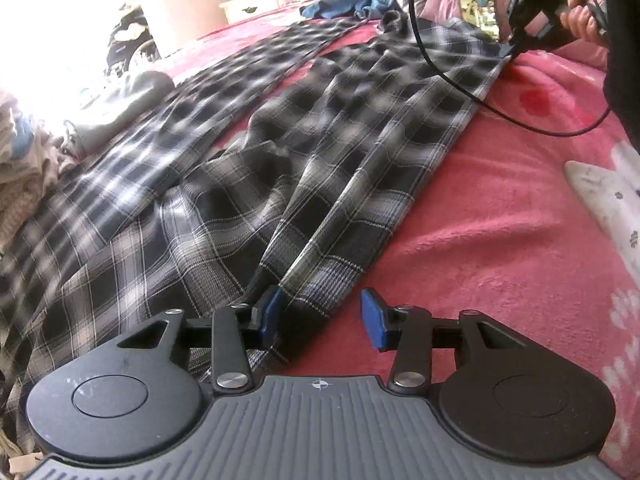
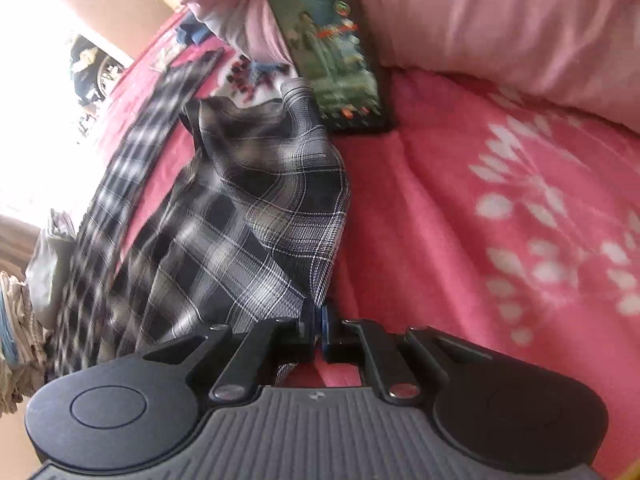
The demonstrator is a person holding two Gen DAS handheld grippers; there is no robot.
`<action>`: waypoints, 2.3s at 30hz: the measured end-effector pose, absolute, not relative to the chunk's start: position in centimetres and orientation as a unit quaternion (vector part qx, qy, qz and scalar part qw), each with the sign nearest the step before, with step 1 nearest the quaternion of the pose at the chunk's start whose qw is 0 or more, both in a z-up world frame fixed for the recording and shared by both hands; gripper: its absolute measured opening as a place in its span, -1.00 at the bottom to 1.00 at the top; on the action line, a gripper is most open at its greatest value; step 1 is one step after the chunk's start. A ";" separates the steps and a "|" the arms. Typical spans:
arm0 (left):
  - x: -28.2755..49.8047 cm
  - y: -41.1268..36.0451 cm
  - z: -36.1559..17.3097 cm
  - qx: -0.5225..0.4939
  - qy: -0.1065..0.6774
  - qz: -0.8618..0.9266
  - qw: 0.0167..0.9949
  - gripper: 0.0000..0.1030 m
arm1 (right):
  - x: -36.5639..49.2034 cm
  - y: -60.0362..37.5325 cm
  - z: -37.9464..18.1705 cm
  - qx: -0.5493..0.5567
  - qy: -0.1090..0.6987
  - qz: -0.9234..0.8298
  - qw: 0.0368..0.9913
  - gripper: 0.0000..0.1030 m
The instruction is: Fold clothes
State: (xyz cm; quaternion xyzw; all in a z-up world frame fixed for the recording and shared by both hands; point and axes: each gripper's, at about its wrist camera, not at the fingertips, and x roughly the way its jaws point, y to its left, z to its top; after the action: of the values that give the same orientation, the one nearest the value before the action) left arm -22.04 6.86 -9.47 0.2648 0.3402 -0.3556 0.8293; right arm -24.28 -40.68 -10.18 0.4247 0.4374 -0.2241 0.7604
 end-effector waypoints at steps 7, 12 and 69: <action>-21.2 5.6 -10.2 0.282 0.315 -0.362 0.831 -0.99 | -25.1 -40.4 -8.0 0.414 0.415 -0.227 0.778 -0.94; -19.6 7.0 -7.9 0.224 0.339 -0.383 0.830 -1.00 | -25.7 -40.3 -6.2 0.374 0.428 -0.229 0.791 -0.93; -2.7 2.6 -9.0 0.139 0.464 -0.424 0.765 -0.38 | -29.5 -47.2 -7.0 0.208 0.395 -0.441 0.778 -0.61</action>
State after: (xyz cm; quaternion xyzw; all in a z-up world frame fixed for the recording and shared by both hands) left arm -2.69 2.63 -9.01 0.1393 0.4639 -0.4242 0.7652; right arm -29.48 -47.15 -6.95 0.2078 0.3953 -0.4415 0.7782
